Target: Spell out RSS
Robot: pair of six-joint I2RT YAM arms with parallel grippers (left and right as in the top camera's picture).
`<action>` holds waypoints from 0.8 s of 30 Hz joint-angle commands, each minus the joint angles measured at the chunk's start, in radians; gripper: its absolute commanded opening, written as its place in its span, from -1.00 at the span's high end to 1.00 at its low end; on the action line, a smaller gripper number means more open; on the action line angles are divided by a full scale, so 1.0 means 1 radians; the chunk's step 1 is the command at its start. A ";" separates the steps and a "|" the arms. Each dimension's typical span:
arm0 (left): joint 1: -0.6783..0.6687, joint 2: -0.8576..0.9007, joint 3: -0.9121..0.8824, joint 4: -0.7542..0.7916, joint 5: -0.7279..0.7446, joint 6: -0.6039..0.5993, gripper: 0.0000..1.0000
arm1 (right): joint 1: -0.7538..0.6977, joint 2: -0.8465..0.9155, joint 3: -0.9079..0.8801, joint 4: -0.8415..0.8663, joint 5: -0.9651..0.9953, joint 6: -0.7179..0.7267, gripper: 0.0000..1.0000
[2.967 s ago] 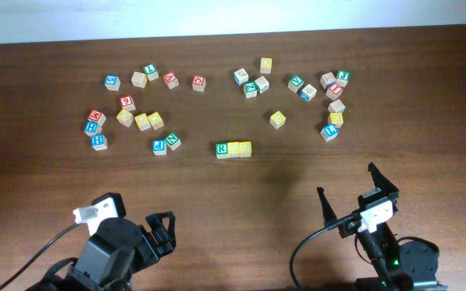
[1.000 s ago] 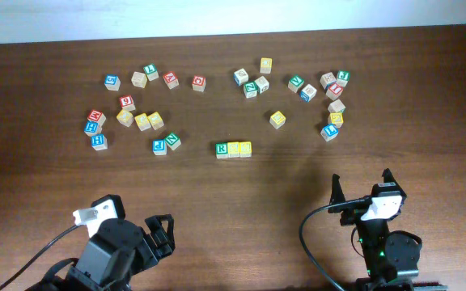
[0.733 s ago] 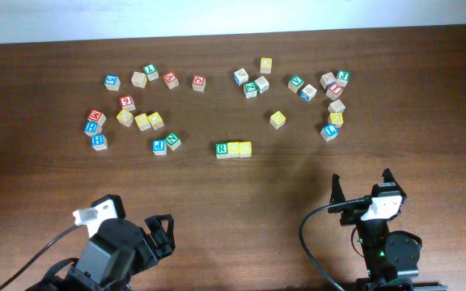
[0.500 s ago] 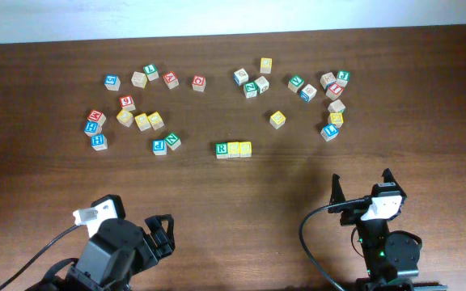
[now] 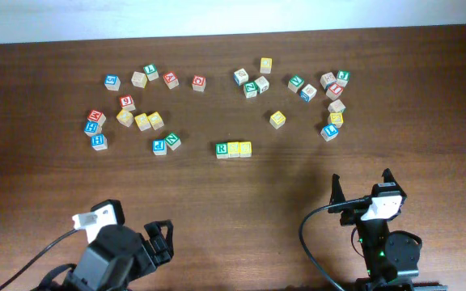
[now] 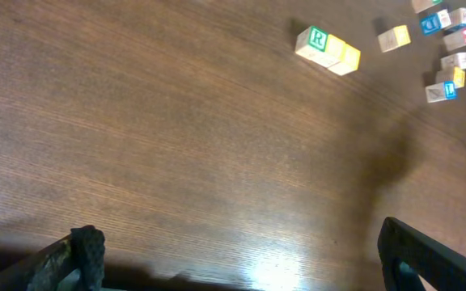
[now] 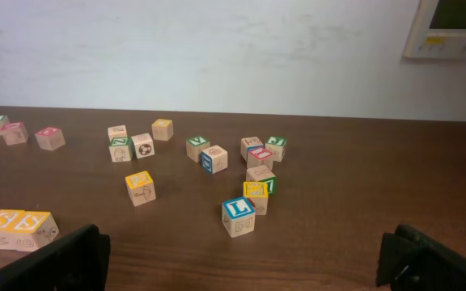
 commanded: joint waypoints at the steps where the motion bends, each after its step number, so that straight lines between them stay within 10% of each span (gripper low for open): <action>1: 0.000 -0.008 -0.004 0.114 0.014 0.171 -0.98 | -0.007 -0.011 -0.007 -0.004 0.002 -0.003 -0.97; 7: 0.146 -0.008 -0.009 0.422 0.341 0.735 -0.98 | -0.007 -0.011 -0.007 -0.004 0.002 -0.003 -0.97; 24: 0.515 -0.306 -0.410 0.800 0.574 1.067 -0.98 | -0.007 -0.011 -0.007 -0.004 0.002 -0.003 -0.97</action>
